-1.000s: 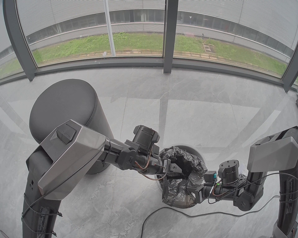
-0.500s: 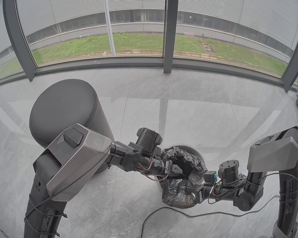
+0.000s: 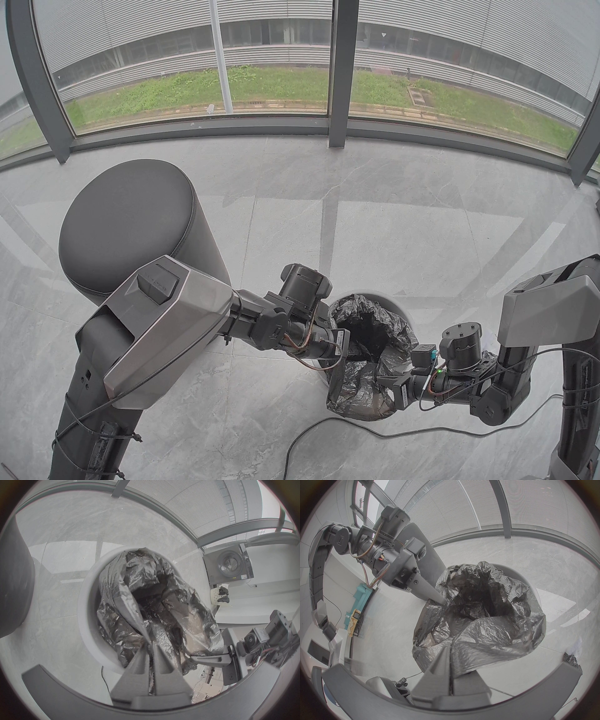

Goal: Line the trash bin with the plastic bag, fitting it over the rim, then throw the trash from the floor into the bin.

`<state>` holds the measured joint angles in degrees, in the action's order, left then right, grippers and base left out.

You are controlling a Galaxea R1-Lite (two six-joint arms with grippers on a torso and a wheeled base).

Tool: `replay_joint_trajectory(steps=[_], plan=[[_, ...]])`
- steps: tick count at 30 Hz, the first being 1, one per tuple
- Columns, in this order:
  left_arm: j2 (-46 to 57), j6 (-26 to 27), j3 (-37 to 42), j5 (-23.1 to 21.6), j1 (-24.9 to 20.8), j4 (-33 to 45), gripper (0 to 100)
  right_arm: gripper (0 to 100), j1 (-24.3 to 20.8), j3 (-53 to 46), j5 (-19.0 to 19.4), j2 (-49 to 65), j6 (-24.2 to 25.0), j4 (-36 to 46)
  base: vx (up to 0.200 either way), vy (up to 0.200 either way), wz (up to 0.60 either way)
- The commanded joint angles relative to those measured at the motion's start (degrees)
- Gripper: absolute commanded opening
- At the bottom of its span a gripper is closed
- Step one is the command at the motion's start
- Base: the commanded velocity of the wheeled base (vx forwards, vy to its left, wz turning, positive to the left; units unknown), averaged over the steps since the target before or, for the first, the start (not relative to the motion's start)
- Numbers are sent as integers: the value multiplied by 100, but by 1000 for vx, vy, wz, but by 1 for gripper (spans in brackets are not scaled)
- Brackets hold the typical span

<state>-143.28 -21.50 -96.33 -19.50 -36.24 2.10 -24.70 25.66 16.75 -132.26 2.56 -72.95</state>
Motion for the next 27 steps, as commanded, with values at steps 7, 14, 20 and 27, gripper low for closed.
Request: replay_joint_trajectory(steps=[7, 14, 20, 27], plan=[[63, 542, 18, -1, 47, 414, 0, 0, 0, 0, 4, -2, -1, -18, 0, 0, 0], [467, 612, 27, 8, 240, 687, 0, 0, 53, -9, 4, 51, -1, -18, 0, 0, 0], [687, 709, 264, 52, 557, 775, 0, 0, 150, -9, 4, 86, -1, -26, 0, 0, 0], [775, 885, 668, 184, 601, 660, 0, 0, 246, -193, 4, 367, -19, -18, 0, 0, 0]])
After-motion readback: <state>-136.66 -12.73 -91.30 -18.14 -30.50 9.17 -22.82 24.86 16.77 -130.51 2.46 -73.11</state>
